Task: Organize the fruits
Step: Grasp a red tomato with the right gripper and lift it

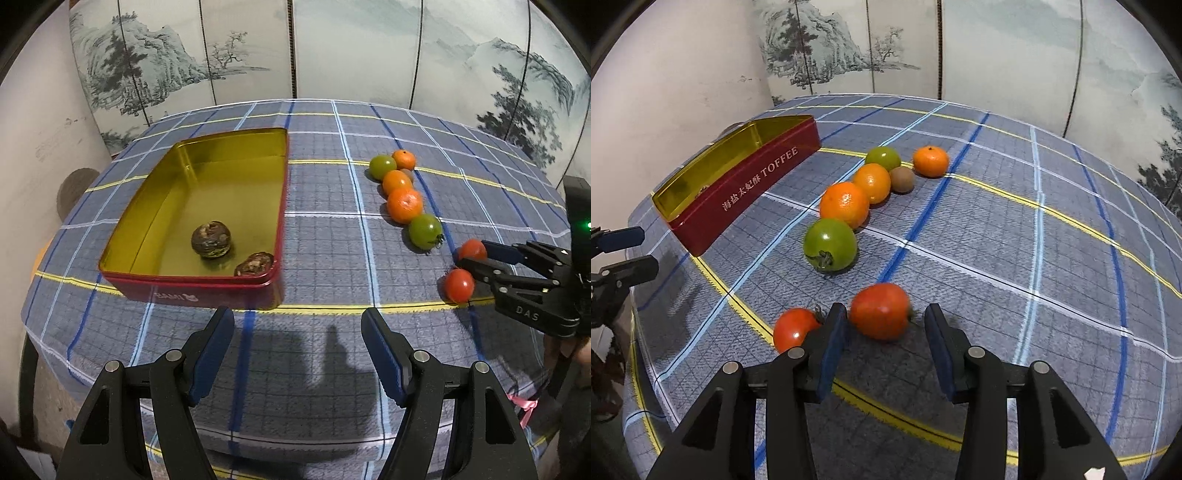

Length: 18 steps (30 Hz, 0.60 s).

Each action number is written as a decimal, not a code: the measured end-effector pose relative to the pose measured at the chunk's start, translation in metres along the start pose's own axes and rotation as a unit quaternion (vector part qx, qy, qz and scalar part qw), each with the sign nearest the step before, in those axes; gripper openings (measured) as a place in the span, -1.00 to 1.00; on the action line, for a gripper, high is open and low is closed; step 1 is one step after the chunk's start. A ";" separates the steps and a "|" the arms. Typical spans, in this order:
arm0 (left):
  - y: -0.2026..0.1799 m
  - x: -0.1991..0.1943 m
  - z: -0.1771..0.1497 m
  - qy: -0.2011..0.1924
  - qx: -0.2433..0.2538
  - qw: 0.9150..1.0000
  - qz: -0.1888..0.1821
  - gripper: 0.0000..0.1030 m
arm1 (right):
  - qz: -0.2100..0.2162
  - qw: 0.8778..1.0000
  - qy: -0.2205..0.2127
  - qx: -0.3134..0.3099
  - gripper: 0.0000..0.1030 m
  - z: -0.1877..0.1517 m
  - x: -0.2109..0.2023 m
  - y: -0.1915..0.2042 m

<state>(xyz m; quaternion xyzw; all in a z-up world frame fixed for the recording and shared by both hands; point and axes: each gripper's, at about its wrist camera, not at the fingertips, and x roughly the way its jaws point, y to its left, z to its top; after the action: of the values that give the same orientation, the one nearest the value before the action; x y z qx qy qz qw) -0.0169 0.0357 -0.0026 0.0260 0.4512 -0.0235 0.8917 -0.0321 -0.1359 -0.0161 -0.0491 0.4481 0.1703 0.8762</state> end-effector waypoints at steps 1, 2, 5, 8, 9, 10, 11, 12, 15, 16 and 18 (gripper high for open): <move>-0.001 0.001 0.000 0.000 0.001 1.000 -0.001 0.40 | 0.002 1.000 0.001 0.000 -0.21 0.000 0.002 0.000; -0.003 0.001 0.000 0.001 0.001 1.000 -0.001 0.40 | 0.002 1.000 0.000 0.000 -0.25 0.000 0.003 0.000; -0.008 0.004 0.001 0.004 0.003 1.000 -0.005 0.40 | 0.011 1.000 -0.001 0.007 -0.30 -0.001 0.004 -0.003; -0.014 0.008 0.002 0.007 0.008 1.000 -0.011 0.40 | 0.015 1.000 -0.002 0.003 -0.33 -0.003 0.004 -0.002; -0.017 0.009 0.001 0.008 0.010 1.000 -0.014 0.40 | 0.016 1.000 0.000 0.003 -0.33 -0.004 0.004 -0.003; -0.020 0.010 0.002 0.009 0.013 1.000 -0.018 0.40 | 0.017 1.000 0.000 0.004 -0.33 -0.004 0.003 -0.003; -0.023 0.011 0.002 0.010 0.015 1.000 -0.019 0.40 | 0.019 1.000 -0.002 0.004 -0.33 -0.005 0.003 -0.004; -0.025 0.012 0.002 0.011 0.016 1.000 -0.021 0.40 | 0.019 1.000 -0.002 0.002 -0.33 -0.006 0.003 -0.003; -0.032 0.015 0.002 0.013 0.023 0.999 -0.027 0.40 | 0.017 1.000 -0.005 -0.003 -0.35 -0.006 0.002 -0.001; -0.034 0.016 0.002 0.013 0.025 0.999 -0.028 0.40 | 0.017 1.000 -0.006 -0.003 -0.35 -0.007 0.002 -0.001; -0.039 0.017 0.002 0.014 0.030 0.999 -0.032 0.40 | 0.014 1.000 -0.008 0.000 -0.36 -0.007 0.002 -0.002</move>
<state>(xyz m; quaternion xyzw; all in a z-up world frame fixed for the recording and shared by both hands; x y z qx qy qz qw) -0.0081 -0.0034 -0.0162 0.0390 0.4629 -0.0650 0.8831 -0.0357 -0.1395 -0.0217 -0.0419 0.4414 0.1828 0.8775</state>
